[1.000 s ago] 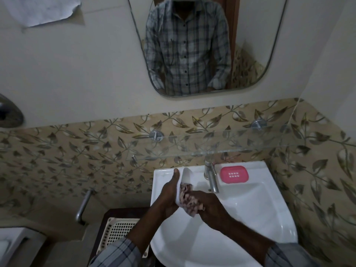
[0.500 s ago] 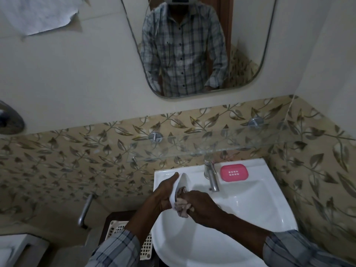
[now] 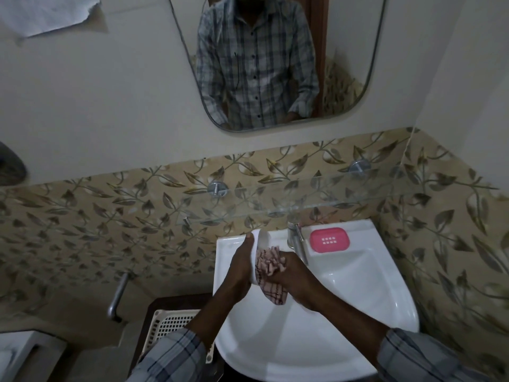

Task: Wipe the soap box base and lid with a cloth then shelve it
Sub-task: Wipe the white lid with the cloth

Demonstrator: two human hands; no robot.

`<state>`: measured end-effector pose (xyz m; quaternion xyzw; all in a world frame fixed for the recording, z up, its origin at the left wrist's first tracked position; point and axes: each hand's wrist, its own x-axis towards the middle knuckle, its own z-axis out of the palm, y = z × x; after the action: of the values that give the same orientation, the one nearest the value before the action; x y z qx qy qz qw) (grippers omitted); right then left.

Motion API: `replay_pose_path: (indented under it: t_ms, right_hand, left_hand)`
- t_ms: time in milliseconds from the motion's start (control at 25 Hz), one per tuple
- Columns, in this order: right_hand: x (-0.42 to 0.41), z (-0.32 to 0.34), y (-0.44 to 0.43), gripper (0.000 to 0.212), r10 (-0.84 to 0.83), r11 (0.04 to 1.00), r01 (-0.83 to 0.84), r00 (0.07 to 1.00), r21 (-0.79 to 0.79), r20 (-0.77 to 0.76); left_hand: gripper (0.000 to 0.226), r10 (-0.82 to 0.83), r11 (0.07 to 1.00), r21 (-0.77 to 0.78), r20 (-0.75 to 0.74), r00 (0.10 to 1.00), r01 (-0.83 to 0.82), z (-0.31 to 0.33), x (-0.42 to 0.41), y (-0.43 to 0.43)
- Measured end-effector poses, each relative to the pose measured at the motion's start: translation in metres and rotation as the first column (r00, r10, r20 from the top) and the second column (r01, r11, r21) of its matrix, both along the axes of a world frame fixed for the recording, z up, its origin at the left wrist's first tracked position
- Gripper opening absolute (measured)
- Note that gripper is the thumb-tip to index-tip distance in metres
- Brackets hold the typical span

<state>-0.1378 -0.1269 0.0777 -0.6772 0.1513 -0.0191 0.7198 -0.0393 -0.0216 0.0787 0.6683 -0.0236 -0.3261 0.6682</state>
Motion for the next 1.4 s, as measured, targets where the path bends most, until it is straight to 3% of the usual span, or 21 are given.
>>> replay_pose_path:
  t_ms: [80, 200, 240, 280, 360, 400, 440, 520, 600, 640, 680, 720, 760, 840, 920, 960, 1040, 1120, 1240, 1400]
  right_hand:
    - [0.007, 0.011, -0.004, 0.021, -0.139, 0.975, 0.144, 0.99, 0.167, -0.038]
    - [0.024, 0.03, -0.017, 0.019, -0.234, 0.716, 0.289, 0.957, 0.636, -0.171]
    - [0.024, 0.034, -0.018, 0.016, -0.226, 0.688, 0.269, 0.962, 0.674, -0.153]
    - [0.023, 0.034, -0.018, 0.016, -0.223, 0.729, 0.241, 0.969, 0.641, -0.11]
    - [0.016, 0.031, -0.014, 0.025, -0.228, 0.864, 0.208, 0.974, 0.459, -0.011]
    - [0.014, 0.029, -0.016, 0.031, -0.226, 0.917, 0.205, 0.974, 0.343, 0.024]
    - [0.012, 0.026, -0.022, 0.036, -0.215, 0.957, 0.195, 0.974, 0.217, 0.074]
    - [0.007, 0.021, -0.035, 0.041, -0.07, 0.986, 0.102, 0.971, -0.131, 0.229]
    - [0.005, 0.014, -0.037, 0.038, 0.179, 0.817, 0.011, 0.946, -0.577, 0.272]
    - [0.004, 0.009, -0.033, 0.033, 0.254, 0.709, 0.002, 0.932, -0.705, 0.258]
    - [0.004, 0.003, -0.027, 0.029, 0.272, 0.659, 0.001, 0.932, -0.752, 0.239]
    - [0.002, 0.003, -0.02, 0.025, 0.23, 0.694, 0.009, 0.945, -0.72, 0.234]
    - [0.002, 0.006, -0.016, 0.022, 0.131, 0.81, 0.028, 0.965, -0.586, 0.228]
    - [0.008, 0.018, -0.015, 0.014, -0.079, 0.987, 0.1, 0.984, -0.128, 0.157]
    - [0.016, 0.03, -0.019, 0.013, -0.209, 0.952, 0.193, 0.977, 0.238, 0.044]
    - [0.02, 0.036, -0.021, 0.014, -0.236, 0.919, 0.226, 0.972, 0.323, -0.007]
    - [0.025, 0.047, -0.024, 0.014, -0.248, 0.912, 0.254, 0.967, 0.322, -0.062]
    - [0.027, 0.049, -0.023, 0.014, -0.251, 0.912, 0.255, 0.966, 0.323, -0.055]
    - [0.025, 0.04, -0.019, 0.02, -0.224, 0.866, 0.2, 0.975, 0.458, -0.003]
    - [0.023, 0.026, -0.018, 0.021, -0.264, 0.928, 0.237, 0.963, 0.287, 0.058]
  left_hand:
    - [0.059, -0.036, 0.998, -0.032, 0.231, 0.972, 0.044, -0.001, -0.009, -0.001]
    - [0.073, -0.139, 0.987, 0.018, 0.579, 0.803, 0.157, -0.012, -0.018, 0.008]
    - [0.076, -0.168, 0.983, 0.05, 0.632, 0.757, 0.177, -0.016, -0.017, 0.011]
    - [0.078, -0.204, 0.976, 0.083, 0.652, 0.73, 0.199, -0.017, -0.015, 0.014]
    - [0.076, -0.328, 0.941, 0.156, 0.639, 0.696, 0.3, -0.012, -0.01, 0.016]
    - [0.07, -0.367, 0.925, 0.142, 0.578, 0.729, 0.352, -0.01, -0.008, 0.017]
    - [0.061, -0.334, 0.936, 0.049, 0.431, 0.838, 0.347, -0.006, -0.006, 0.017]
    - [0.064, -0.127, 0.983, -0.131, 0.007, 0.992, 0.126, 0.004, 0.008, 0.013]
    - [0.087, -0.157, 0.98, -0.172, -0.376, 0.913, 0.098, 0.021, 0.021, 0.004]
    - [0.088, -0.163, 0.981, -0.172, -0.448, 0.879, 0.095, 0.028, 0.023, 0.0]
    - [0.082, -0.12, 0.988, -0.138, -0.444, 0.888, 0.065, 0.03, 0.021, -0.008]
    - [0.074, -0.054, 0.994, -0.111, -0.409, 0.911, 0.01, 0.031, 0.015, -0.014]
    - [0.068, 0.011, 0.996, -0.083, -0.344, 0.939, -0.043, 0.03, 0.008, -0.019]
    - [0.063, 0.091, 0.992, -0.073, -0.128, 0.988, -0.101, 0.017, -0.006, -0.023]
    - [0.062, 0.065, 0.988, -0.15, 0.211, 0.975, -0.034, -0.005, -0.019, -0.017]
    - [0.068, 0.022, 0.986, -0.16, 0.359, 0.933, 0.038, -0.014, -0.022, -0.011]
    - [0.086, -0.11, 0.979, -0.091, 0.507, 0.855, 0.18, -0.025, -0.023, 0.001]
    - [0.09, -0.221, 0.966, 0.016, 0.57, 0.792, 0.258, -0.028, -0.012, 0.008]
    - [0.085, -0.292, 0.948, 0.035, 0.497, 0.817, 0.318, -0.022, 0.001, 0.014]
    - [0.073, -0.383, 0.919, 0.11, 0.482, 0.788, 0.379, -0.017, -0.003, 0.018]
